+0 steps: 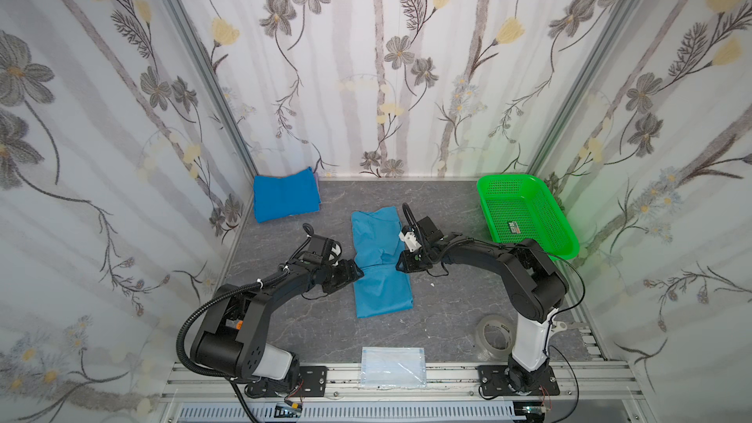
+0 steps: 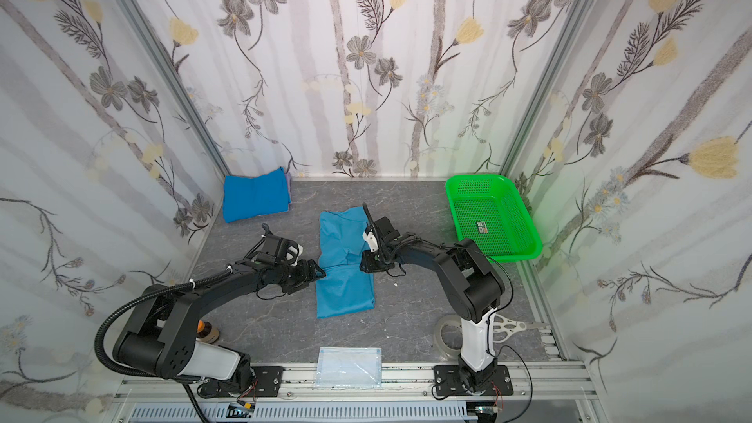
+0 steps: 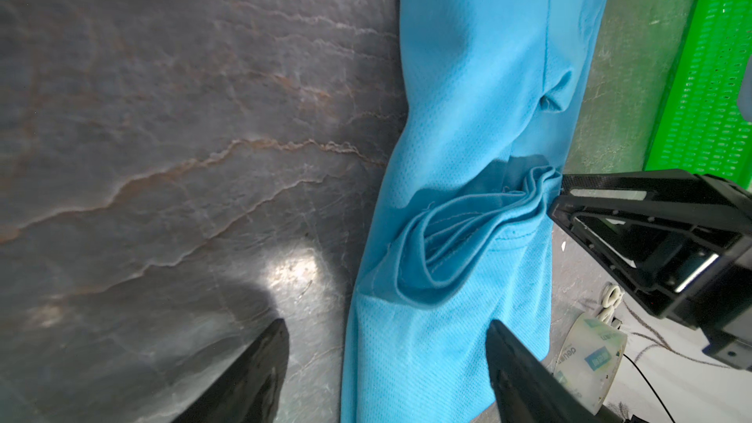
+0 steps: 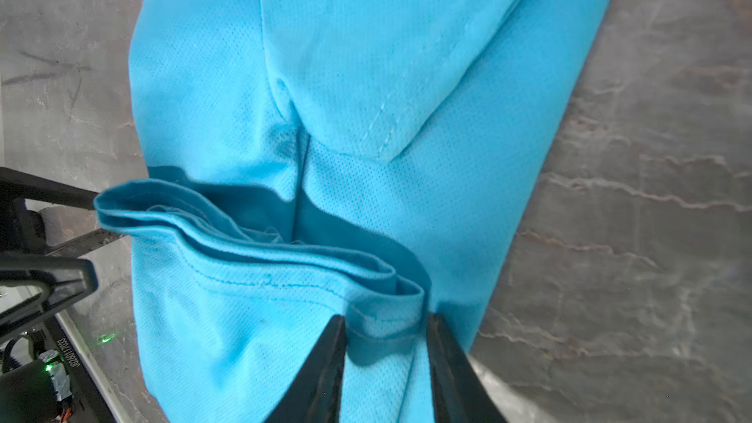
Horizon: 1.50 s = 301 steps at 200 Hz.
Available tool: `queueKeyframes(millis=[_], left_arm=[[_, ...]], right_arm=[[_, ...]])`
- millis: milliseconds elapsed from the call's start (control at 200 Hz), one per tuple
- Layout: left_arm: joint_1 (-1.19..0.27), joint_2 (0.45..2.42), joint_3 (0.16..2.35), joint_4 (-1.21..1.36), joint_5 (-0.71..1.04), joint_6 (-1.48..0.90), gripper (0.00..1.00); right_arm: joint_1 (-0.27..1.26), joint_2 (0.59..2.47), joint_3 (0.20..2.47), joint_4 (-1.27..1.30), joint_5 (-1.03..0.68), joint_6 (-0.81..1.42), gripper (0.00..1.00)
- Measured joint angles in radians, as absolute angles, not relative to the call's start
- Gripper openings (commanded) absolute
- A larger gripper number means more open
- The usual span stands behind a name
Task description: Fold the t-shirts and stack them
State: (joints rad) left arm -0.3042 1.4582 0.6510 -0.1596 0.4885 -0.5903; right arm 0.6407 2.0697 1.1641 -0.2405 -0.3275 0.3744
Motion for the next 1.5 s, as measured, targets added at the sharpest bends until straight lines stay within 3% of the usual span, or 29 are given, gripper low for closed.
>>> queueKeyframes(millis=[65, 125, 415, 974, 1049, 1084, 1094, 1119, 1139, 1199, 1234, 1314, 1354, 1504], left_arm=[[-0.304, 1.467, 0.657, -0.159, 0.484, -0.588, 0.45], [-0.304, 1.48, 0.664, -0.15, 0.483, -0.583, 0.42], [-0.304, 1.497, 0.701, -0.138, 0.49, -0.581, 0.0], [-0.305, 1.531, 0.77, -0.138, 0.527, -0.55, 0.0], [-0.304, 1.556, 0.777, -0.137, 0.526, -0.55, 0.0], [-0.304, 1.561, 0.777, -0.138, 0.524, -0.55, 0.09], [-0.304, 1.562, 0.777, -0.139, 0.523, -0.55, 0.17], [-0.303, 1.563, 0.777, -0.139, 0.521, -0.55, 0.46], [-0.302, 1.564, 0.777, -0.138, 0.518, -0.55, 0.54], [-0.3, 1.564, 0.777, -0.137, 0.513, -0.55, 0.58], [-0.297, 1.563, 0.777, -0.139, 0.508, -0.55, 0.65], [-0.287, 1.526, 0.767, -0.147, 0.488, -0.557, 0.7], [-0.282, 1.49, 0.76, -0.155, 0.479, -0.558, 0.75], [-0.275, 1.384, 0.704, -0.165, 0.464, -0.557, 0.79]], right_arm=[[0.641, 2.07, 1.172, -0.243, -0.317, 0.381, 0.08], [0.641, 2.072, 1.182, -0.244, -0.314, 0.381, 0.0], [0.646, 2.032, 1.191, -0.243, -0.319, 0.381, 0.0], [0.624, 1.912, 1.087, -0.235, -0.309, 0.407, 0.0], [0.617, 1.929, 1.092, -0.228, -0.309, 0.408, 0.07], [0.616, 1.936, 1.096, -0.228, -0.309, 0.408, 0.12], [0.615, 1.938, 1.097, -0.228, -0.309, 0.408, 0.15], [0.614, 1.942, 1.102, -0.228, -0.308, 0.408, 0.24], [0.614, 1.944, 1.106, -0.228, -0.309, 0.408, 0.3], [0.614, 1.947, 1.117, -0.225, -0.309, 0.407, 0.38], [0.614, 1.946, 1.118, -0.219, -0.309, 0.405, 0.48], [0.616, 1.923, 1.087, -0.194, -0.309, 0.403, 0.69], [0.616, 1.895, 1.053, -0.191, -0.309, 0.402, 0.73], [0.623, 1.796, 0.908, -0.164, -0.307, 0.399, 0.79]])
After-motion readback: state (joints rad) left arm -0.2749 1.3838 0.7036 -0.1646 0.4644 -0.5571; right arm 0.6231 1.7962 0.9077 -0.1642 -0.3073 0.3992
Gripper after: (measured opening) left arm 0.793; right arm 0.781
